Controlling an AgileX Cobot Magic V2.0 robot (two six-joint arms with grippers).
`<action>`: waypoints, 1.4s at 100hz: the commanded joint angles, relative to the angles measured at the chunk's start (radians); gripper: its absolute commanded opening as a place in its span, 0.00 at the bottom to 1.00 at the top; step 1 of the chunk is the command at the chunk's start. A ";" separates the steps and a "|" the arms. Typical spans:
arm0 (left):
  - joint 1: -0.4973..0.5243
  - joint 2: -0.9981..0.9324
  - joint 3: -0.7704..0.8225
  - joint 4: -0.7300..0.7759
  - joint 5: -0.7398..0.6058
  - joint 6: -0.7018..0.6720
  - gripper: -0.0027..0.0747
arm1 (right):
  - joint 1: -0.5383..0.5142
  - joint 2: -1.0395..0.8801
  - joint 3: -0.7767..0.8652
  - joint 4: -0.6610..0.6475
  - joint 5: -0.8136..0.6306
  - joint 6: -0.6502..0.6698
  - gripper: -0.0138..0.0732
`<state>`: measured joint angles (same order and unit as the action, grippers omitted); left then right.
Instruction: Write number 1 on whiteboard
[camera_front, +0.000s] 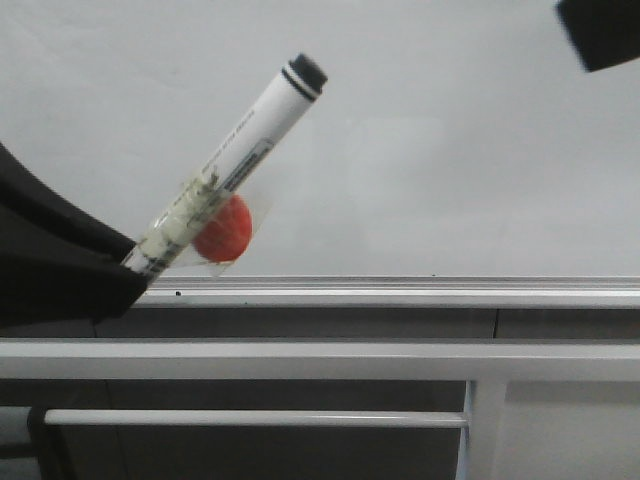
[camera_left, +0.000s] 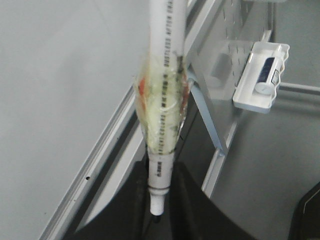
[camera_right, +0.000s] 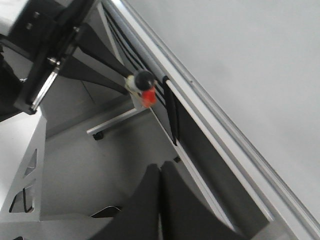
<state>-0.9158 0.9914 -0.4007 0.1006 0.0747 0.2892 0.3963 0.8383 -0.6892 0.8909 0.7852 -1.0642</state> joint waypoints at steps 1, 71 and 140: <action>-0.007 -0.017 -0.032 -0.002 -0.032 -0.001 0.01 | 0.149 0.033 -0.020 0.021 -0.166 -0.015 0.09; -0.007 -0.073 -0.032 0.129 0.019 -0.001 0.01 | 0.392 0.123 0.026 -0.035 -0.508 -0.015 0.59; -0.060 -0.071 -0.035 0.199 -0.023 -0.001 0.01 | 0.396 0.298 -0.091 -0.020 -0.420 -0.015 0.52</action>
<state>-0.9670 0.9322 -0.4007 0.2988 0.1272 0.2909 0.7909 1.1408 -0.7370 0.8477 0.3734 -1.0681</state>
